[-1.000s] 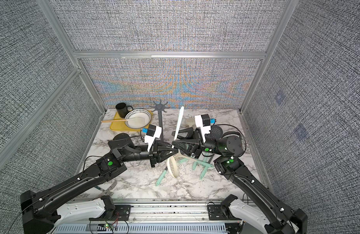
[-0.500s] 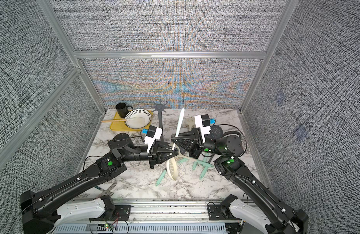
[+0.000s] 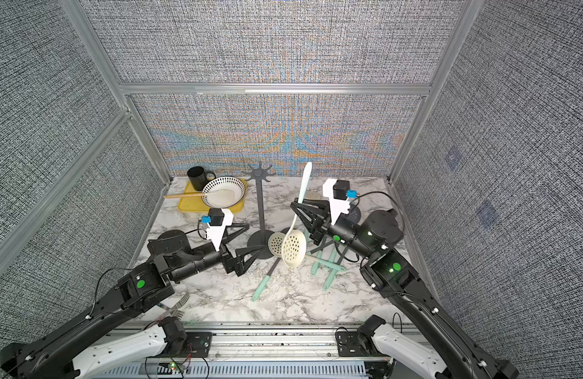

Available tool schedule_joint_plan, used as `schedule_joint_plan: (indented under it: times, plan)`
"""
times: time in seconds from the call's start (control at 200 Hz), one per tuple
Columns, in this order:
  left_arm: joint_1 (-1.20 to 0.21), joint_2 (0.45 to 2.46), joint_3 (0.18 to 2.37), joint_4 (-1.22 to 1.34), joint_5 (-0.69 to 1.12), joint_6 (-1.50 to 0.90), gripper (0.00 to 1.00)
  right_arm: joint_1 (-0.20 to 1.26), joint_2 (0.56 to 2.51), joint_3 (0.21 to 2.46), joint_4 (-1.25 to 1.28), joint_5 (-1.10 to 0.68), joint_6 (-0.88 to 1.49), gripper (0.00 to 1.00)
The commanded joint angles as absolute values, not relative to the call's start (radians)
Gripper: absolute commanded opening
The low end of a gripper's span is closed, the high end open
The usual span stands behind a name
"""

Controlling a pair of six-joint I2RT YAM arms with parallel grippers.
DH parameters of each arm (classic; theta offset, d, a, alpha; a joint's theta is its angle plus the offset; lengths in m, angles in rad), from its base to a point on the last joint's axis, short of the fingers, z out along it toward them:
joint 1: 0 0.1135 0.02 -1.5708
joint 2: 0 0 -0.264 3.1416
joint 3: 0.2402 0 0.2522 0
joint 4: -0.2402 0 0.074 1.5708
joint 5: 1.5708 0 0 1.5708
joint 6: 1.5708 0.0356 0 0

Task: Hang the skimmer on the kitchen utensil rack
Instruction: Pick up the skimmer from the center of the board, then hang the skimmer on the rack.

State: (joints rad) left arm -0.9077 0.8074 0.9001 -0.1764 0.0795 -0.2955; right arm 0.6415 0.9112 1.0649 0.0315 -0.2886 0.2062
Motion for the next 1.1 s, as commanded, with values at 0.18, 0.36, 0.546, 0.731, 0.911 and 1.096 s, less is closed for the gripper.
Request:
schedule_joint_plan:
  times: [0.18,0.36,0.546,0.731,0.911,1.096]
  plan:
    - [-0.723,0.821,0.808,-0.180,-0.068,-0.362,0.99,0.757,1.064,1.108,-0.221,0.160,0.028,0.00]
    - [-0.680,0.945,0.810,-0.058,0.034,-0.310,0.99,0.756,1.101,1.110,-0.223,0.144,0.008,0.00]
    - [-0.666,1.043,0.833,0.018,0.060,-0.258,0.99,0.720,1.105,1.118,-0.227,-0.033,0.007,0.00]
    - [-0.616,1.129,0.847,0.080,0.113,-0.249,1.00,0.657,1.147,1.165,-0.254,-0.198,0.025,0.00]
    - [-0.597,1.202,0.891,0.095,0.176,-0.204,0.98,0.620,1.213,1.233,-0.290,-0.313,0.019,0.00]
    - [-0.591,1.247,0.929,0.093,0.175,-0.180,0.96,0.619,1.277,1.281,-0.338,-0.288,0.005,0.00]
